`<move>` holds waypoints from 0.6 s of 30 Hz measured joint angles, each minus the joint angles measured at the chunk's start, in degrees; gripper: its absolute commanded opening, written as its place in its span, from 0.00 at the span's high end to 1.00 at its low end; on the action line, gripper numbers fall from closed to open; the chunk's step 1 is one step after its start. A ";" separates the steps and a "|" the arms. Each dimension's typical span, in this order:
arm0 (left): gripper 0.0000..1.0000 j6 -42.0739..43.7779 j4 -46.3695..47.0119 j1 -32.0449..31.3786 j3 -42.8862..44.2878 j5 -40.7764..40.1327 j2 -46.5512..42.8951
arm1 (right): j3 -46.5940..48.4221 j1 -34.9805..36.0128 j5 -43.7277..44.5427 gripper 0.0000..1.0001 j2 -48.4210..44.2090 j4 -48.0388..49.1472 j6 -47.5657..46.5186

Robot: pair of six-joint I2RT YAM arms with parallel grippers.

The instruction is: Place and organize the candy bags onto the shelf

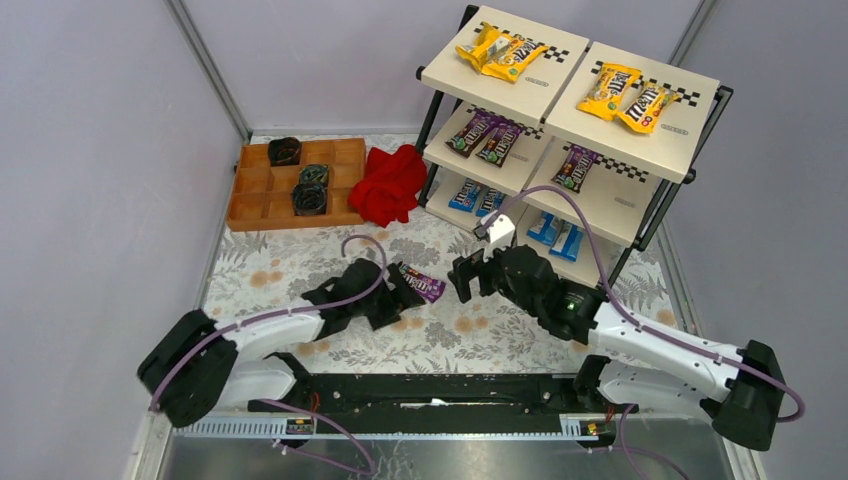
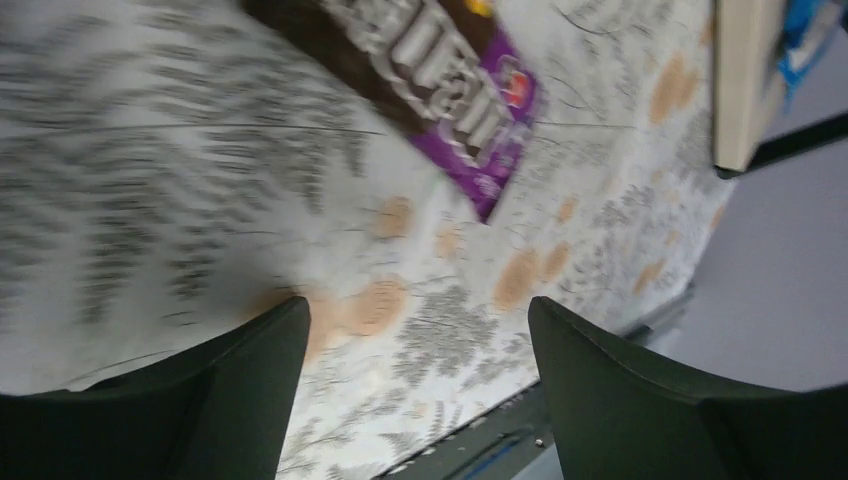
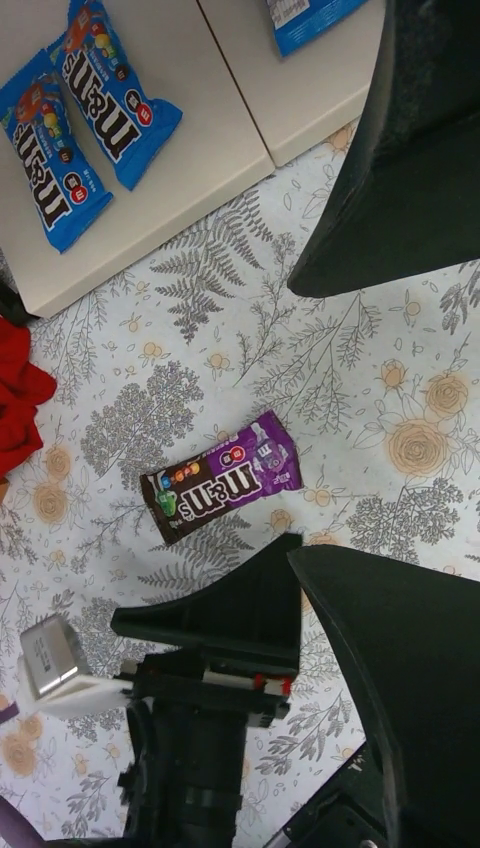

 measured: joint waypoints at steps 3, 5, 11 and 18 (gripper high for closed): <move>0.24 -7.21 8.11 -4.13 -0.57 0.70 4.28 | -0.85 0.00 -0.04 0.00 -1.42 -0.66 -0.28; 0.29 -11.30 12.48 -5.57 -0.57 0.22 7.74 | -1.57 0.00 -0.04 0.00 -2.47 -1.01 -0.28; 0.45 -20.33 23.19 -7.50 0.20 -0.61 17.09 | -4.85 0.00 -0.04 0.00 -7.21 -1.46 -0.24; 0.56 -24.39 28.20 -7.89 1.42 -2.21 22.60 | -6.97 0.00 0.02 0.00 -8.28 -1.77 -0.87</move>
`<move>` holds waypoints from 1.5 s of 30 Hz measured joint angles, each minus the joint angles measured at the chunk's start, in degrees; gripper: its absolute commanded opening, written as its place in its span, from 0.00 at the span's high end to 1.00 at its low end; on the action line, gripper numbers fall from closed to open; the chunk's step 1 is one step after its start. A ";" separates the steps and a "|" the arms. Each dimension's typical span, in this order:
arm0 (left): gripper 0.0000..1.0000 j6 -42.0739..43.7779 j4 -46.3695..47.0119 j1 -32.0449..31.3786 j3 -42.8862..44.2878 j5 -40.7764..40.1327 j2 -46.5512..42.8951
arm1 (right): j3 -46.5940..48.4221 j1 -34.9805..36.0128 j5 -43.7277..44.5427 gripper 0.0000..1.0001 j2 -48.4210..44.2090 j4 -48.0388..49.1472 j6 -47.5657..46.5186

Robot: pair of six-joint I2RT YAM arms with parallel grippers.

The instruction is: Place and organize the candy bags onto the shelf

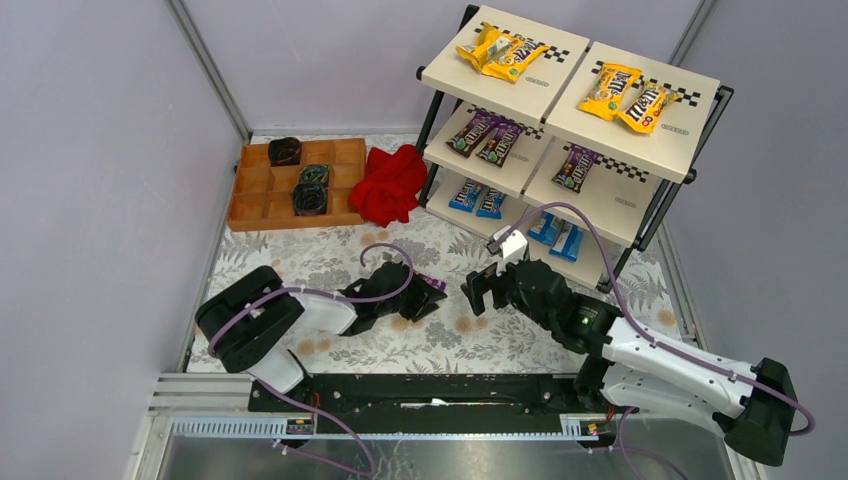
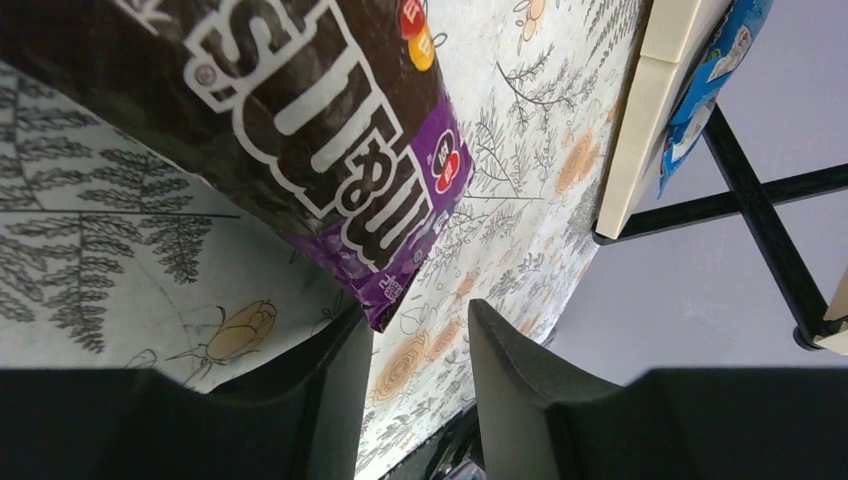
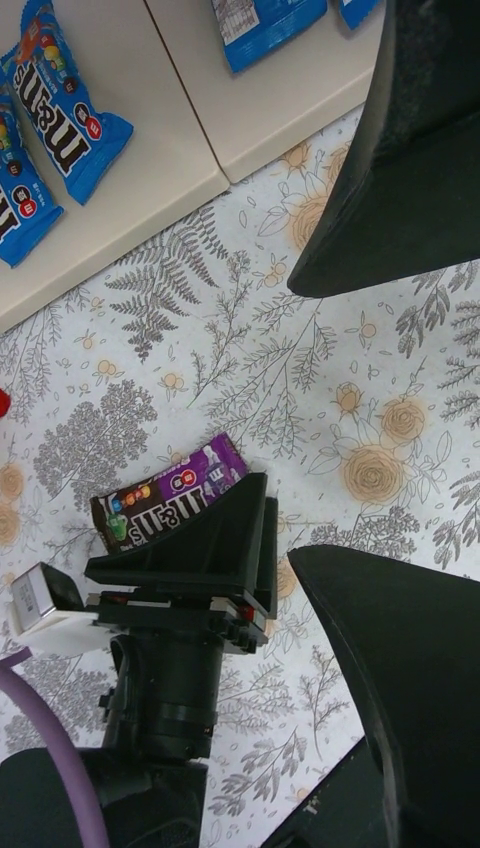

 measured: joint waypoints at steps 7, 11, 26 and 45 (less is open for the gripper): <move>0.62 0.94 -2.14 0.04 0.26 -2.86 -1.09 | -0.85 0.00 -0.28 0.00 0.92 0.13 -2.64; 0.72 1.88 -2.67 1.22 -0.24 -3.48 -1.36 | -0.98 0.00 -0.79 0.00 2.51 1.18 -3.45; 1.00 7.78 -1.97 6.34 -1.05 1.84 -1.36 | -4.09 0.09 -6.49 0.08 6.16 8.35 -17.33; 1.00 22.21 -14.51 14.19 1.14 28.39 -10.97 | -10.88 3.52 -31.78 0.25 19.56 26.14 -48.43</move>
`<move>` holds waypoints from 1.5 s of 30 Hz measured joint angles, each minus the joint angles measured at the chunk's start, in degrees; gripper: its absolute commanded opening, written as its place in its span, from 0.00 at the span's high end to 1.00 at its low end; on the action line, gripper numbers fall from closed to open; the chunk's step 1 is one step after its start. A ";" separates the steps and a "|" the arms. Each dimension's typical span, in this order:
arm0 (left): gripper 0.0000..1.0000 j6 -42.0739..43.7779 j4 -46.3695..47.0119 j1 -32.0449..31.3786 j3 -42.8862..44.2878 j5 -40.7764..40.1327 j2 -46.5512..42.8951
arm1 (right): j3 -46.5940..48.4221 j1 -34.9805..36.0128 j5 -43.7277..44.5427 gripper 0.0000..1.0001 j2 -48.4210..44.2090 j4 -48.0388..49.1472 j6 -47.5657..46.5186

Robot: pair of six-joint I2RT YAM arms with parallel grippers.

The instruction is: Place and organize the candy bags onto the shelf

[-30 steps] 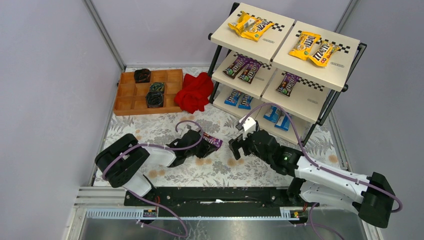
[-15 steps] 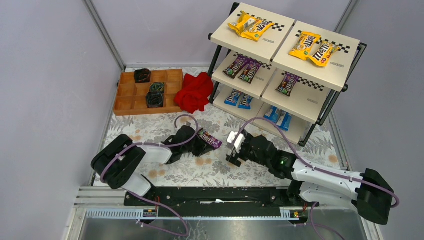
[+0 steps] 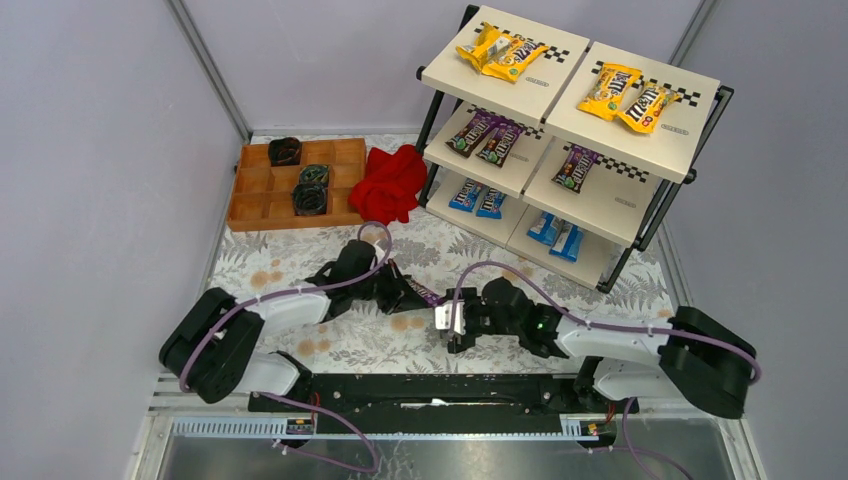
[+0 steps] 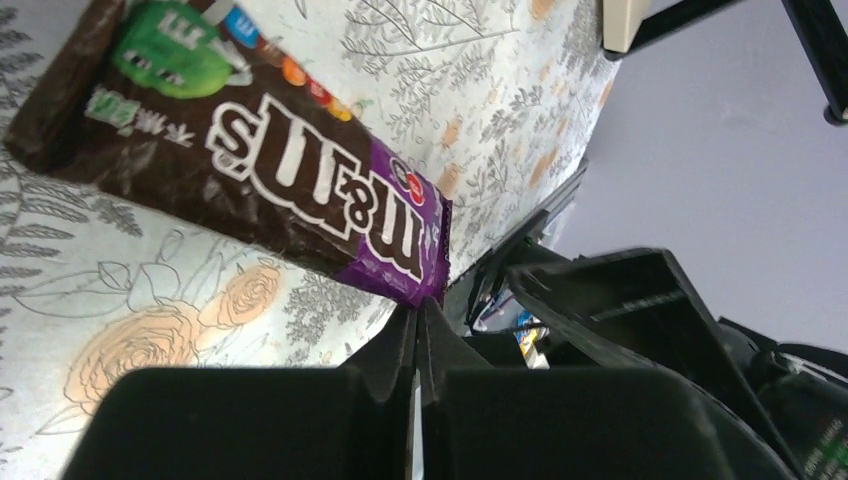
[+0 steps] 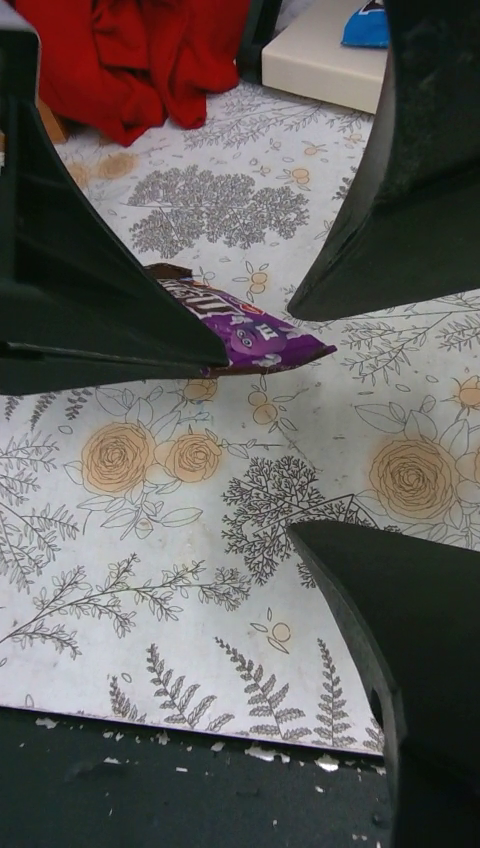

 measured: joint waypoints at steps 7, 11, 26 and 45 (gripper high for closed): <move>1.00 1.68 -1.14 1.44 -0.24 3.02 -2.91 | 0.96 0.48 1.22 0.37 5.60 4.72 -1.42; 1.00 1.95 -1.05 1.95 -0.52 4.59 -2.91 | 1.49 1.46 3.78 0.46 8.92 7.87 -2.16; 0.68 4.42 -1.31 2.99 -1.07 6.43 -4.04 | 2.36 2.84 13.16 1.00 15.65 15.65 -3.45; 0.23 29.40 -30.01 8.31 29.46 -17.97 -20.92 | 29.35 2.89 40.68 1.00 -21.38 -43.58 -3.78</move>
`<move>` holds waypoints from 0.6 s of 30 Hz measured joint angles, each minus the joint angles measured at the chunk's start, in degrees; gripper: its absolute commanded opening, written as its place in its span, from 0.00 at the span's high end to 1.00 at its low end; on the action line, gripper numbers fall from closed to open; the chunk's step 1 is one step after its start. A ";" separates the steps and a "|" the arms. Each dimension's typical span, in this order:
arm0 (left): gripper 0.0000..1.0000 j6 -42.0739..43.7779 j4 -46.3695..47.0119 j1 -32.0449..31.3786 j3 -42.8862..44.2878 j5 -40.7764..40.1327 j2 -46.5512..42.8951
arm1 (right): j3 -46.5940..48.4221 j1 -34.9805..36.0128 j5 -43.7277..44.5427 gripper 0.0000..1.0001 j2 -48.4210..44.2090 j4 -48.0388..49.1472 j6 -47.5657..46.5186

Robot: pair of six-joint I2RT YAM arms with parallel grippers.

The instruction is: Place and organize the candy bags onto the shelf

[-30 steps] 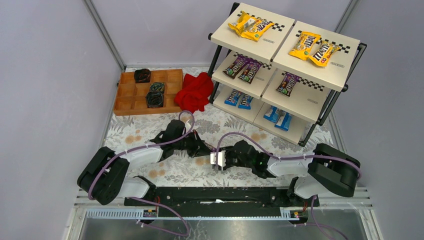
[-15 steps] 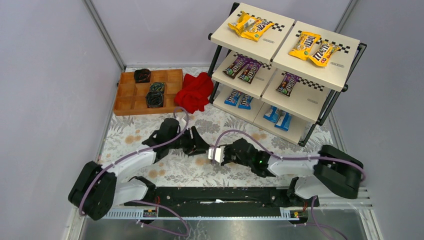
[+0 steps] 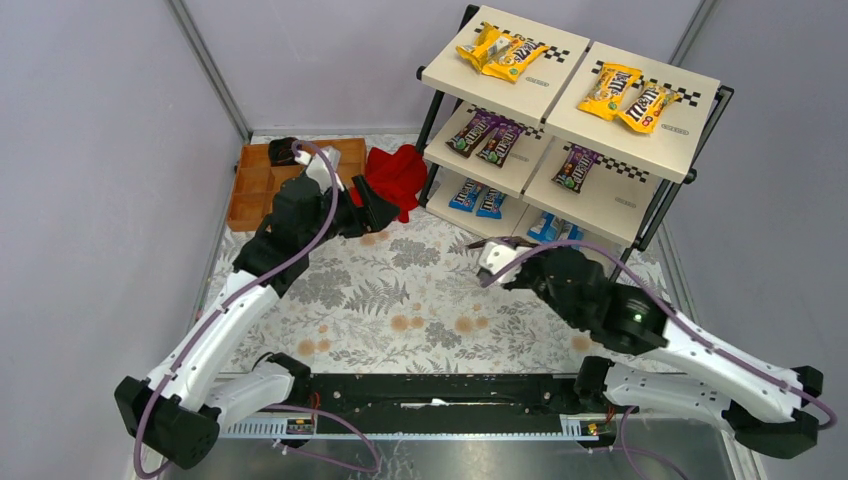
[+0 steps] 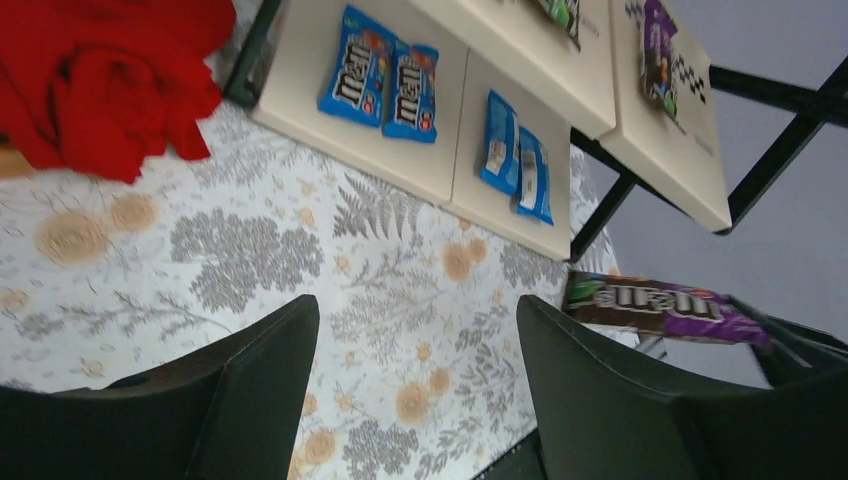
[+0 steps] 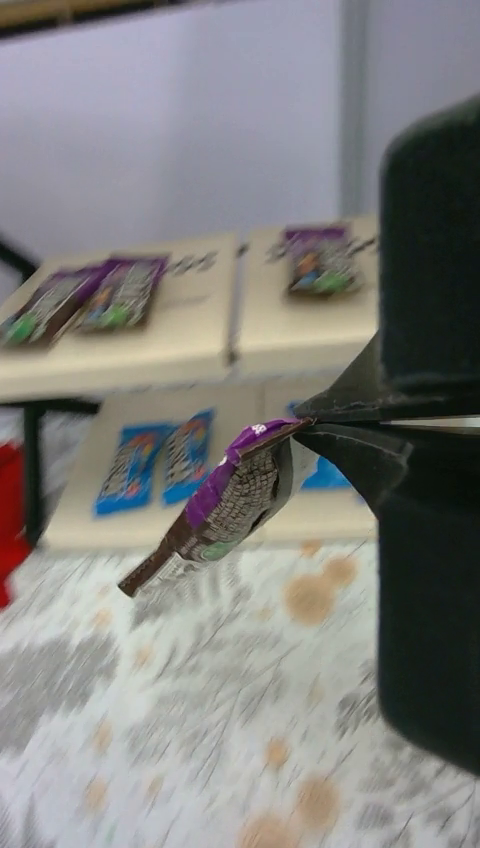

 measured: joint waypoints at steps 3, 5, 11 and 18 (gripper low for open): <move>0.23 1.84 -0.85 -0.70 2.95 -2.99 0.66 | 4.98 0.00 8.46 1.00 -2.29 -9.35 -1.57; 0.23 2.95 -1.38 -1.44 3.65 -4.94 0.68 | 7.67 -0.02 13.55 1.00 -2.91 -14.53 -3.21; 0.23 5.05 -3.02 -2.56 3.87 -8.22 0.55 | 12.00 0.00 25.57 1.00 -5.75 -23.15 -9.07; 0.22 6.21 -3.89 -3.96 3.78 -10.54 -1.14 | 15.23 0.00 35.56 1.00 -7.48 -25.73 -11.93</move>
